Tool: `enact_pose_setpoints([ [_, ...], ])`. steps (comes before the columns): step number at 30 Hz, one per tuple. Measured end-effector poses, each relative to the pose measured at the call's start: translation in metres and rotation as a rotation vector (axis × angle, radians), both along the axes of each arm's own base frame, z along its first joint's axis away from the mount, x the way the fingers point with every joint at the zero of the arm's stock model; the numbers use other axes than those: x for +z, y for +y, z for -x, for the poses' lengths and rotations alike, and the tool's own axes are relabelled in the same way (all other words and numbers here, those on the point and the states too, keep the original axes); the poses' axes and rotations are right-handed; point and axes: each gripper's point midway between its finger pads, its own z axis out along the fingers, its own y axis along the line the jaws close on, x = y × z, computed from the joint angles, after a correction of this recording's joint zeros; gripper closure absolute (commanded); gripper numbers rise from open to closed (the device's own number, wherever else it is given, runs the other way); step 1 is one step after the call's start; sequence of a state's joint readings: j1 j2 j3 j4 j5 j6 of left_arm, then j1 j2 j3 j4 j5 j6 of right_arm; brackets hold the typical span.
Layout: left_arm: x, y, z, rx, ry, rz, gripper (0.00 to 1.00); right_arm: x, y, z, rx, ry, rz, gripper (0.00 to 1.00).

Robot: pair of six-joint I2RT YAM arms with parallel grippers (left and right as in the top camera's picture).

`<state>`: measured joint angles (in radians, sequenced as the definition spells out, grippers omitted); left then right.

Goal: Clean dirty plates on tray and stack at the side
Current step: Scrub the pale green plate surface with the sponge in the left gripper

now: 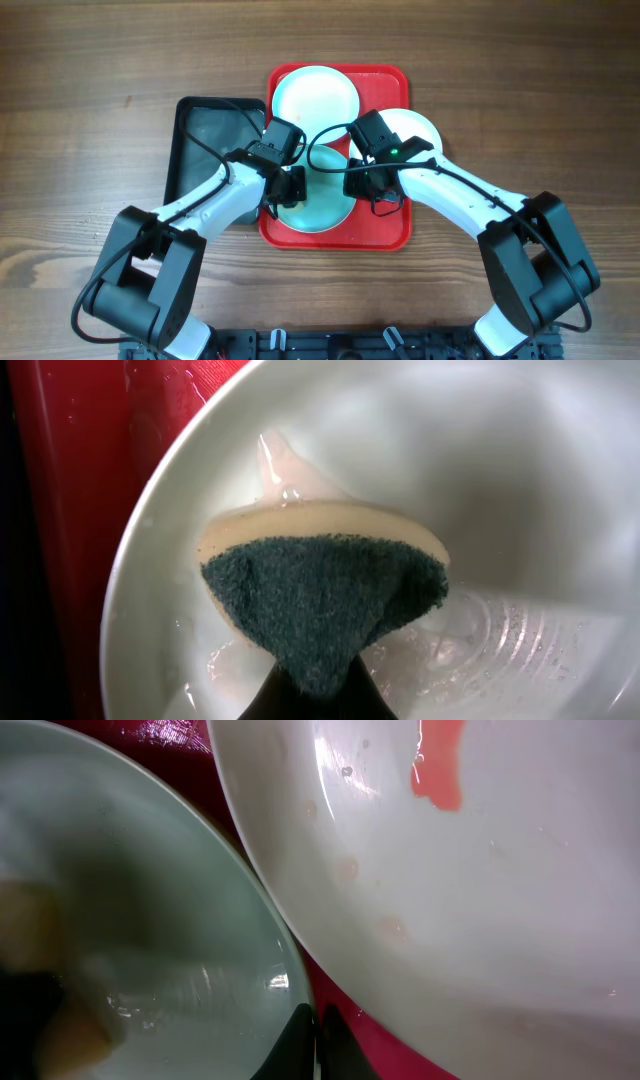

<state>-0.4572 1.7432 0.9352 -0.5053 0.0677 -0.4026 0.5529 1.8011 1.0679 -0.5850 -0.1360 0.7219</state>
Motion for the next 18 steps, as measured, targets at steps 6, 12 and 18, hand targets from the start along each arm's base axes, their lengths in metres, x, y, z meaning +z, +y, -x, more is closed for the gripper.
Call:
enact_pose_setpoints([
  [6,0.0,-0.001,0.001,-0.011,0.003,0.006,0.96,0.0,0.0,0.0,0.0,0.001,-0.001,0.96],
  [12,0.001,-0.015,0.008,-0.075,0.044,0.095,0.96,0.0,0.0,0.0,0.0,-0.001,-0.002,0.95],
  [18,0.001,-0.031,0.02,-0.109,0.104,0.189,0.96,0.0,0.0,0.0,0.0,0.0,-0.002,0.96],
])
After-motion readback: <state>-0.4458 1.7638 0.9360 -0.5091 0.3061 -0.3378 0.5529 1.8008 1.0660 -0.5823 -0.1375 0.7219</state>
